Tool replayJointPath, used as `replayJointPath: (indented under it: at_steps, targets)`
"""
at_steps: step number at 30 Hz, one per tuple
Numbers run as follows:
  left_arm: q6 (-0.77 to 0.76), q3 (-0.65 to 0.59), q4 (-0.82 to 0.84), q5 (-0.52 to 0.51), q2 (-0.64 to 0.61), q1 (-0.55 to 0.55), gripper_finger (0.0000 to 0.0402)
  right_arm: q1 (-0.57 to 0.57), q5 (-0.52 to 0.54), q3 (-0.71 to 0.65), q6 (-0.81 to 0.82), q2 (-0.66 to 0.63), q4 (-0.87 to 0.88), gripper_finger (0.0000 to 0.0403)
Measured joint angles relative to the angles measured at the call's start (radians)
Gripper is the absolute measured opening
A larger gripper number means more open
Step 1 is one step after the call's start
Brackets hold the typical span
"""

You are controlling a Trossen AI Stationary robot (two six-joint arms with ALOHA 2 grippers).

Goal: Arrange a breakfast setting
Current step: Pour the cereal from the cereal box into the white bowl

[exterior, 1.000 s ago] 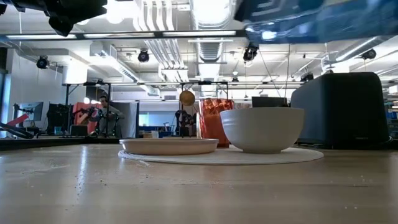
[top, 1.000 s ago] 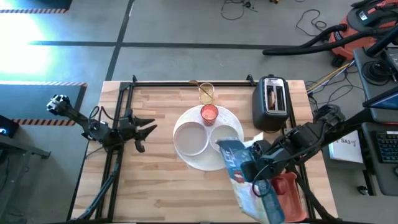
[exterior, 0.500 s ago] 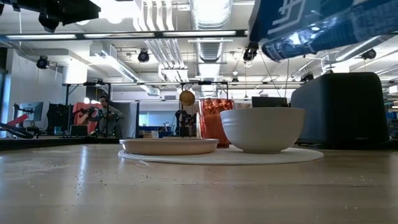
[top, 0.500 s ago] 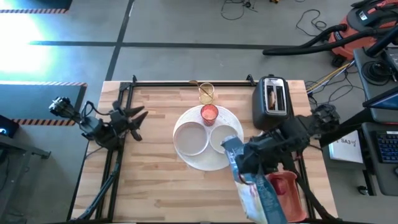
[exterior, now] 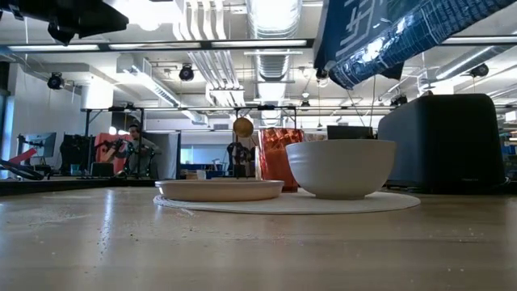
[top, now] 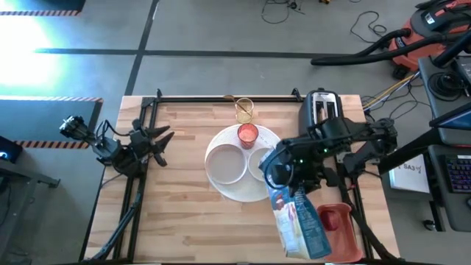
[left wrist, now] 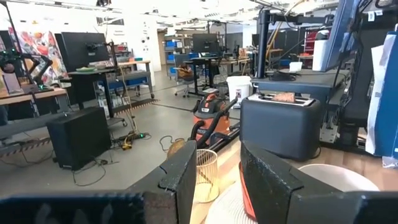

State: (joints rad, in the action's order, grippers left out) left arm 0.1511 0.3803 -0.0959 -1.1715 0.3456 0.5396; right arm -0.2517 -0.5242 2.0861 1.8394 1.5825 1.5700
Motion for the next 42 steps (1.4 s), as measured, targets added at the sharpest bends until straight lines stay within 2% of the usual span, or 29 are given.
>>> replayJointPath:
  at_steps: [24, 28, 34, 42]
  targets:
    - [-0.002, -0.01, 0.041, 0.0, -0.002, 0.0, 0.011, 0.296, -0.214, 0.0, -0.133, 0.002, 0.0, 0.012]
    - [-0.002, -0.01, 0.046, -0.029, -0.001, 0.0, 0.011, 0.318, -0.221, -0.001, -0.146, 0.002, 0.001, 0.012]
    - [-0.006, -0.01, 0.063, -0.126, -0.002, -0.001, 0.011, 0.323, -0.281, -0.001, -0.086, 0.002, 0.001, 0.012]
    - [-0.011, -0.01, 0.07, -0.128, -0.001, -0.001, 0.011, 0.324, -0.32, -0.023, -0.008, 0.002, 0.0, 0.012]
